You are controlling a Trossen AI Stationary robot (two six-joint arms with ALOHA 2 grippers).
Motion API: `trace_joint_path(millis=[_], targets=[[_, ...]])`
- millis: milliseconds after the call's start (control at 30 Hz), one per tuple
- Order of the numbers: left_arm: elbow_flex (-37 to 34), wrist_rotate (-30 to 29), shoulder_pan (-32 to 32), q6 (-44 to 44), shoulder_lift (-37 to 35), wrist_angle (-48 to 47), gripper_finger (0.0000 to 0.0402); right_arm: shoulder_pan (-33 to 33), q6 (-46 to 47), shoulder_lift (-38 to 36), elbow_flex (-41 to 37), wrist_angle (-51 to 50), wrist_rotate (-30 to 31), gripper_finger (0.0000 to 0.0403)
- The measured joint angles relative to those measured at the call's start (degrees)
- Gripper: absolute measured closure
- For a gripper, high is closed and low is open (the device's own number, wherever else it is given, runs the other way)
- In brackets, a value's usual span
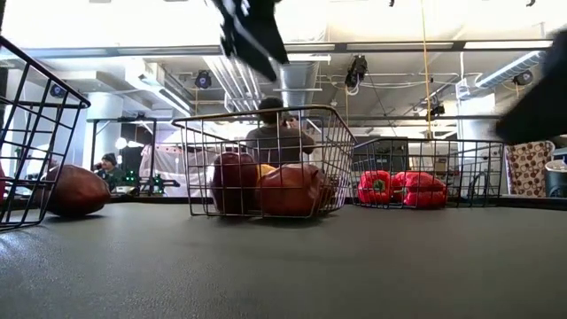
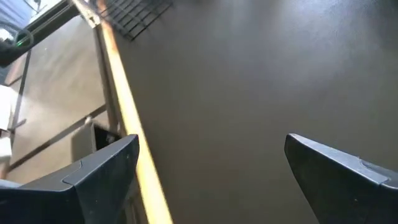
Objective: Sort produce into baskets
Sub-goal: Put the red apple into the gold wire basket
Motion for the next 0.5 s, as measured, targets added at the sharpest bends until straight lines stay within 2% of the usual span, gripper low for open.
trace_joint_path(millis=[167, 267, 500], targets=[[-0.59, -8.16, -1.37, 4.44, -9.64, -4.51, 0.0076, -6.28, -3.07, -1.68, 0.04, 0.23, -6.86, 0.0009], [-3.11, -9.19, -1.18, 3.31, -14.32, -11.11, 0.0078, -9.75, -9.25, -2.03, 0.04, 0.24, -8.24, 0.0009], [-19.40, -9.46, 0.71, -3.67, -23.64, -17.99, 0.0078, -17.41, -26.01, -2.10, 0.04, 0.38, -8.35, 0.0009]])
